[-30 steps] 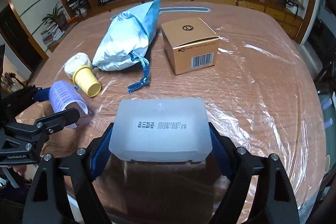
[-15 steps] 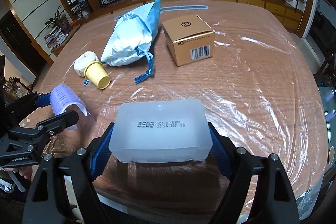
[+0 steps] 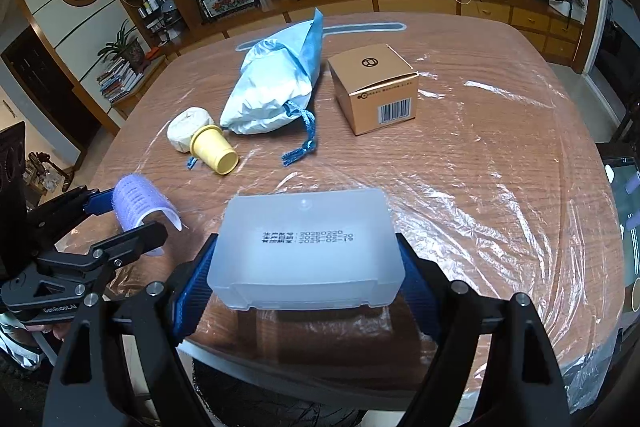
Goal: Collect trash
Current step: 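Carry the roller and white box toward the black bin with both tools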
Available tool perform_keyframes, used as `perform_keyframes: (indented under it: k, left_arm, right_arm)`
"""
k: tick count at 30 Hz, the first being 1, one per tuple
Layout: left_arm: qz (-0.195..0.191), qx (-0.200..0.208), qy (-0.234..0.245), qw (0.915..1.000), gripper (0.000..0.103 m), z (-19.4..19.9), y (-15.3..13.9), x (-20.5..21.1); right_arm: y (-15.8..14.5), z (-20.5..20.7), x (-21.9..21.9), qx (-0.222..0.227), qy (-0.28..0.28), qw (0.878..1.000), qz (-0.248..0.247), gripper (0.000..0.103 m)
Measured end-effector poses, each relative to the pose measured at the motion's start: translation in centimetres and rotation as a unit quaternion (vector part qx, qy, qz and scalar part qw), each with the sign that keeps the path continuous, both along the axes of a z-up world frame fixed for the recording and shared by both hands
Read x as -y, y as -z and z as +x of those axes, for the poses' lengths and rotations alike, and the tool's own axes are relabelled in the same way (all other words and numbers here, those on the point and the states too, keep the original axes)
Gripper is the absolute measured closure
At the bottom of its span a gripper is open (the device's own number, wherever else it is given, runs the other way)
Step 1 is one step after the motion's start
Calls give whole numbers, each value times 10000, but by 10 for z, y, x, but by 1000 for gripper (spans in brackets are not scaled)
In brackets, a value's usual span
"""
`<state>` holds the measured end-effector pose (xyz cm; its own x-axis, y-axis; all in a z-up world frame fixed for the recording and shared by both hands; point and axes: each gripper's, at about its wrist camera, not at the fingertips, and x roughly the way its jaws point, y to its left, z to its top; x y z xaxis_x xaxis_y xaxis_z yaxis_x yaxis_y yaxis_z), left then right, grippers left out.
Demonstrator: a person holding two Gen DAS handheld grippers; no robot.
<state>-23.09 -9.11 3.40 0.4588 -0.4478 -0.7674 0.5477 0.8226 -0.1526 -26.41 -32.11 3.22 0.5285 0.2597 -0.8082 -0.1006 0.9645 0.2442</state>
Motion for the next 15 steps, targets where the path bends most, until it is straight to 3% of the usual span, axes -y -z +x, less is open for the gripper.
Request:
perform_keyframes:
  k: [15]
  left_arm:
    - [-34, 3, 135, 9999, 32, -24, -4, -6]
  right_arm:
    - [-7, -24, -3, 2, -108, 9999, -54, 22]
